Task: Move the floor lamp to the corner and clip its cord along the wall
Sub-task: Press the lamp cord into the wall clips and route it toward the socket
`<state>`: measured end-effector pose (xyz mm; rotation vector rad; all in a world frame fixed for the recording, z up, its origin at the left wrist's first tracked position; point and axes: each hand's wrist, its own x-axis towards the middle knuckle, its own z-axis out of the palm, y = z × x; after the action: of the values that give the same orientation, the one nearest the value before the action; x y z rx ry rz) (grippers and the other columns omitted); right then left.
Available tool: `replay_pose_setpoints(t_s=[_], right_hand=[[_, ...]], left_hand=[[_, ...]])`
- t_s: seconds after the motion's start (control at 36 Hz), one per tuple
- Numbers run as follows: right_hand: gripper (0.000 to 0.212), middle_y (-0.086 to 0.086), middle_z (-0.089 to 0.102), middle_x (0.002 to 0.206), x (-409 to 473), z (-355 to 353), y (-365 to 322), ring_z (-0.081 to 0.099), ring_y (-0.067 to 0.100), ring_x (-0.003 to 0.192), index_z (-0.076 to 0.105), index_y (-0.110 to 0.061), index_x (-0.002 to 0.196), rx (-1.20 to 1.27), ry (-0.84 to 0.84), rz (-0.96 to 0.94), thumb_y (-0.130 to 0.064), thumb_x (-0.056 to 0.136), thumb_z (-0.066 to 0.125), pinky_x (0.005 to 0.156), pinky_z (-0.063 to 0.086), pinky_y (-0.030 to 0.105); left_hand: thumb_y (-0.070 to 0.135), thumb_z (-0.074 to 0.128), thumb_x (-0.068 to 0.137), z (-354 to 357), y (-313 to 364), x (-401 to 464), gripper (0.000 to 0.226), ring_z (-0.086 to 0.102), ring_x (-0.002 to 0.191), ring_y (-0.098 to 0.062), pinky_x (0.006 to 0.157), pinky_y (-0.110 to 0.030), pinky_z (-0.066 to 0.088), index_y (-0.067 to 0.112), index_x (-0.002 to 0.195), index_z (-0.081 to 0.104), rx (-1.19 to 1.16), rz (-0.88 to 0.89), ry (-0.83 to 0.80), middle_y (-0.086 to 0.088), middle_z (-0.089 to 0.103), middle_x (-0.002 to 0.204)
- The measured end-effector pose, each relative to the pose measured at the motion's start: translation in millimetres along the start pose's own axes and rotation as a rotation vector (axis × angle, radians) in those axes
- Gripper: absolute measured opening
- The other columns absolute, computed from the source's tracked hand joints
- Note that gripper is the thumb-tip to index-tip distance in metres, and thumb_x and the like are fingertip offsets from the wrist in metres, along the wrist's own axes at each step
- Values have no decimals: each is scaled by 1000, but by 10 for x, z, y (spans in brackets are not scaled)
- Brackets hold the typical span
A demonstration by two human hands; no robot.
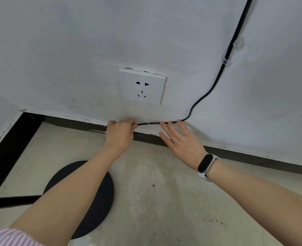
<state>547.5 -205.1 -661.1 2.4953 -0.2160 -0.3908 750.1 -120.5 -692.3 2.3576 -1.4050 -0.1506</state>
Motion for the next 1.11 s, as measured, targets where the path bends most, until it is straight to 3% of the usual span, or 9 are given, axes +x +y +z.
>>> replay_pose_setpoints(t_s=[0.22,0.36,0.47,0.58,0.69,0.86,0.94,1.03,1.11], right_hand=[[47,13,53,135,-95,33,49,54,24,116,53,-13,125,44,81,28,-28,80,57,98,45,44],[38,11,58,129,-123,84,61,57,23,109,59,-13,115,53,109,48,-24,79,55,94,47,42],[34,12,59,126,-154,84,78,58,25,103,61,-10,108,65,99,60,-16,79,46,91,48,41],[40,12,61,122,-197,54,102,59,25,98,64,-10,100,73,85,63,-10,77,31,87,49,40],[48,12,63,120,-238,46,134,60,25,96,67,-11,95,77,92,76,-6,78,22,86,50,39],[22,11,64,119,-284,88,177,61,24,97,69,-13,91,95,44,61,-17,75,54,86,52,39],[24,10,66,114,-332,96,206,62,24,94,70,-16,82,89,36,68,-13,76,47,84,52,39],[29,11,67,112,-384,126,223,63,24,92,69,-17,73,70,49,74,-10,76,42,83,52,39],[16,10,66,111,-426,151,253,62,25,91,69,-17,73,58,20,51,-15,75,53,84,51,40]], left_hand=[[25,58,87,-94,231,30,21,59,67,-26,86,-41,30,10,74,65,105,100,180,-7,68,67],[3,63,75,-118,249,0,13,62,78,-28,95,-45,30,8,88,63,223,132,136,-8,70,75],[-8,64,67,-171,251,-11,19,61,71,-31,81,-42,42,6,79,63,292,120,206,-11,68,70],[4,68,75,-190,181,-22,18,59,83,-36,67,-44,45,0,91,59,183,96,198,-19,64,92],[16,73,76,-190,187,-27,32,53,87,-34,54,-41,50,1,98,54,-32,-15,199,-19,54,103],[4,76,69,-139,400,-45,44,48,85,-16,79,-15,39,9,105,51,-591,-336,280,-9,40,116],[-6,69,72,-152,461,-21,41,58,94,-27,79,-30,54,10,105,50,-896,-570,281,-13,41,118],[-13,63,74,-206,515,-1,40,56,97,-31,66,-26,57,10,102,46,-1279,-804,267,-15,42,113],[-13,61,77,-238,561,4,35,56,93,-26,79,-33,55,6,103,46,-1458,-924,244,-17,51,103]])
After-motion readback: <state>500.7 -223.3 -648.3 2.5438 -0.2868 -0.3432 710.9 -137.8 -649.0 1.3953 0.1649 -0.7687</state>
